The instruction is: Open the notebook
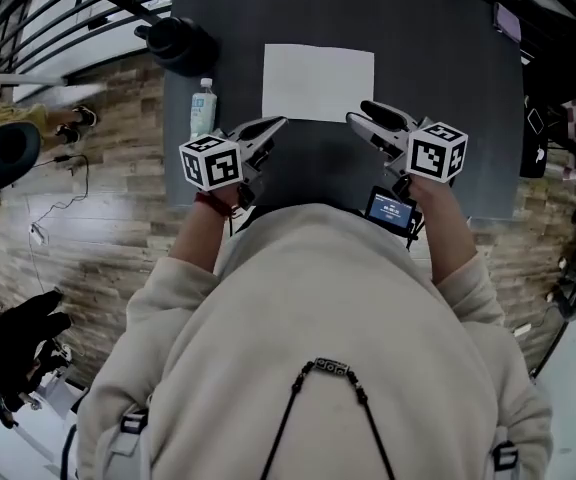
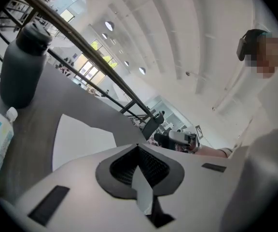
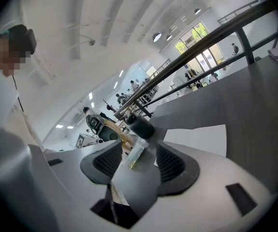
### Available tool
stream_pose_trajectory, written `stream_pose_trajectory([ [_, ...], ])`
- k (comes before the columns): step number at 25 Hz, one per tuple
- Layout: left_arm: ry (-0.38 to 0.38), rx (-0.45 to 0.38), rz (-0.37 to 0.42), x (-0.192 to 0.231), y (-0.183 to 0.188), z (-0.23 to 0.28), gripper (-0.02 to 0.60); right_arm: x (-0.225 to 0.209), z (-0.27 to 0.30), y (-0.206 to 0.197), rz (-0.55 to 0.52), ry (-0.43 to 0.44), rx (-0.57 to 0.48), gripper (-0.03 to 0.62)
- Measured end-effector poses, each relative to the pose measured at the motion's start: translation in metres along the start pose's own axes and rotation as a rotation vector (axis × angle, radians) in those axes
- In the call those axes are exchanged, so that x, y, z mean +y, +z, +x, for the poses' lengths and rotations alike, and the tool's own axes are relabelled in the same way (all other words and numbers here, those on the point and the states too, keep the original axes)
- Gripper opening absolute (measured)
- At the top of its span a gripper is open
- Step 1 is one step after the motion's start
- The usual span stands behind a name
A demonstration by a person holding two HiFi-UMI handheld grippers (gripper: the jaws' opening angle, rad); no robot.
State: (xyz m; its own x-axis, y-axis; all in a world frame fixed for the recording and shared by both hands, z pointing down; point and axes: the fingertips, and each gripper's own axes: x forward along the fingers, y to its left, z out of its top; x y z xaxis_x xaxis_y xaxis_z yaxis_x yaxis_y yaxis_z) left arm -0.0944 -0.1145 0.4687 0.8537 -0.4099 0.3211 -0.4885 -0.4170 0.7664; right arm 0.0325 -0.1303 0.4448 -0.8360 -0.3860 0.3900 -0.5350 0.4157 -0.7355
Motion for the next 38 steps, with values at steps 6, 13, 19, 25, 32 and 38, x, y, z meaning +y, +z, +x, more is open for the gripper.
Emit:
stream_pose_trajectory([
  [6,-0.13,-0.128,0.223,-0.092,0.055,-0.005,0.005,0.027,-0.068,0.026,-0.122,0.06,-0.099,0.018],
  [13,-0.211,-0.144,0.443,-0.175,0.09,-0.017,0.005,0.095,-0.114,0.073,-0.34,0.099,-0.254,0.017],
  [19,-0.125,-0.14,0.618,-0.202,0.11,-0.006,0.005,0.133,-0.127,0.1,-0.654,-0.067,-0.301,0.015],
  [25,-0.121,-0.152,0.63,-0.211,0.119,-0.003,0.005,0.155,-0.135,0.114,-0.56,0.041,-0.384,0.015],
  [32,-0.058,-0.141,0.647,-0.187,0.13,-0.01,0.005,0.138,-0.126,0.108,-0.571,0.005,-0.331,0.015],
  [38,-0.013,-0.136,0.639,-0.175,0.118,-0.009,0.005,0.14,-0.122,0.107,-0.566,0.038,-0.327,0.015],
])
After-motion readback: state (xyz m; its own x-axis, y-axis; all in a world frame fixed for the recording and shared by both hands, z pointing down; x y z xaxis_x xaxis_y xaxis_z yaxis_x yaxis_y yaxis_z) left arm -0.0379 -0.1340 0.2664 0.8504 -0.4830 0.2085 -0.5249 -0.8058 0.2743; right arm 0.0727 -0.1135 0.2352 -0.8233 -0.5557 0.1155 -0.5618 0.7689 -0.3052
